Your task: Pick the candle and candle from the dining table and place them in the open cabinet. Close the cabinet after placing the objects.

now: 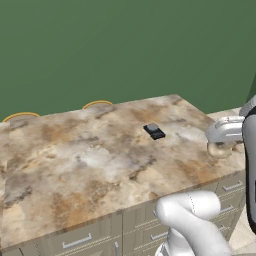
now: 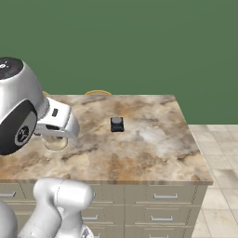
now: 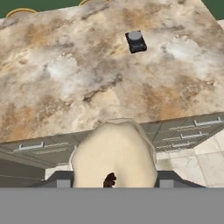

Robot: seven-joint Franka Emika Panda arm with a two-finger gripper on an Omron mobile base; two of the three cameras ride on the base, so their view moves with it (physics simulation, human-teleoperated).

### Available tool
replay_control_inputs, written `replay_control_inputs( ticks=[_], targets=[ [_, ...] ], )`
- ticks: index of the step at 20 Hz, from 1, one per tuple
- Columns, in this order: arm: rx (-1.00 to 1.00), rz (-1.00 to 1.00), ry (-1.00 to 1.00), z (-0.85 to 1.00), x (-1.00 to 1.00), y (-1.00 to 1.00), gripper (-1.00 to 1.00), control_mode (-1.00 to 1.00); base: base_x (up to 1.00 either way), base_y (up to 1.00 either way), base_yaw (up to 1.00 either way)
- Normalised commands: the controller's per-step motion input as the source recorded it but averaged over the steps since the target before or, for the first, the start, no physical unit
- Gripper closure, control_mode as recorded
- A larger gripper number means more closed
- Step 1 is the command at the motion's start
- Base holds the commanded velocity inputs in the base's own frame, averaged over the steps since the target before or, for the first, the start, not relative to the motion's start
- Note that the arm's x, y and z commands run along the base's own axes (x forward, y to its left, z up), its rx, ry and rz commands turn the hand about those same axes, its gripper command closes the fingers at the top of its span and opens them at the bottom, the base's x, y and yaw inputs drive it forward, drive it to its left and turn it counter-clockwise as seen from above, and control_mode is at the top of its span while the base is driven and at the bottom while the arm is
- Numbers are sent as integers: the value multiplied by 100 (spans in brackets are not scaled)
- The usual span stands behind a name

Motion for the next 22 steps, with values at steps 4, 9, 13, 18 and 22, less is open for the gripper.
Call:
replay_control_inputs(
  ticks=[4, 9, 13, 18, 22],
  targets=[
    [-10, 3, 7, 15, -16, 3, 100, -100, 0, 0, 0],
    [-1, 0, 1, 5, 0, 0, 100, -100, 0, 0, 0],
    [0, 0, 0, 0, 0, 0, 100, -100, 0, 0, 0],
    [0, 0, 0, 0, 0, 0, 100, 100, 0, 0, 0],
    [0, 0, 0, 0, 0, 0, 100, 100, 1, -9, -3]
  ],
)
